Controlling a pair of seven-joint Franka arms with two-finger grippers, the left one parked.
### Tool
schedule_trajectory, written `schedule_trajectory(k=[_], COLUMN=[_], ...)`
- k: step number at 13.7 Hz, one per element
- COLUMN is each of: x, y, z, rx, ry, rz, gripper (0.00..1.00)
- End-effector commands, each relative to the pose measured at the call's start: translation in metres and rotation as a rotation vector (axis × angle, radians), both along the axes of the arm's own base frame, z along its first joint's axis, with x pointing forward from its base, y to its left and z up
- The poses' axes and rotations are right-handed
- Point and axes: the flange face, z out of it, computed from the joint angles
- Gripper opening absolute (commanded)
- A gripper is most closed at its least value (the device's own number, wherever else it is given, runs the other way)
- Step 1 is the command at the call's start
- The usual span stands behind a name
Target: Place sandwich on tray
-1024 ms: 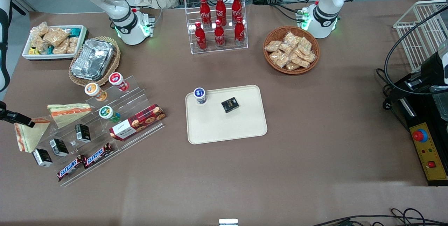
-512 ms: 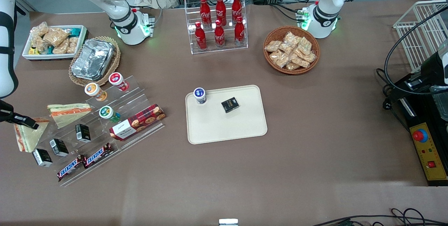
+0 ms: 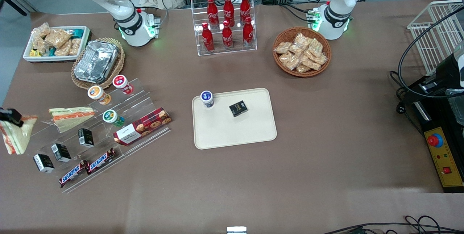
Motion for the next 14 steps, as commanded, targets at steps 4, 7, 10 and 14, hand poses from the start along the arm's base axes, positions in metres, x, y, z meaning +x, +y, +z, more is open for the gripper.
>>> schedule_trajectory(k=[4,7,10,14], x=[0.020,0.028,0.030,0.031], y=[0.157,0.263,0.377,0.505], z=[0.077,0.080,0.050,-0.003], rx=[-0.017,-0.023,-0.047,-0.114], ry=[0.052,0.043,0.056,-0.015], rz=[0.348,0.539,0.722,0.892], gripper=[0.00,0.00,0.00,0.00])
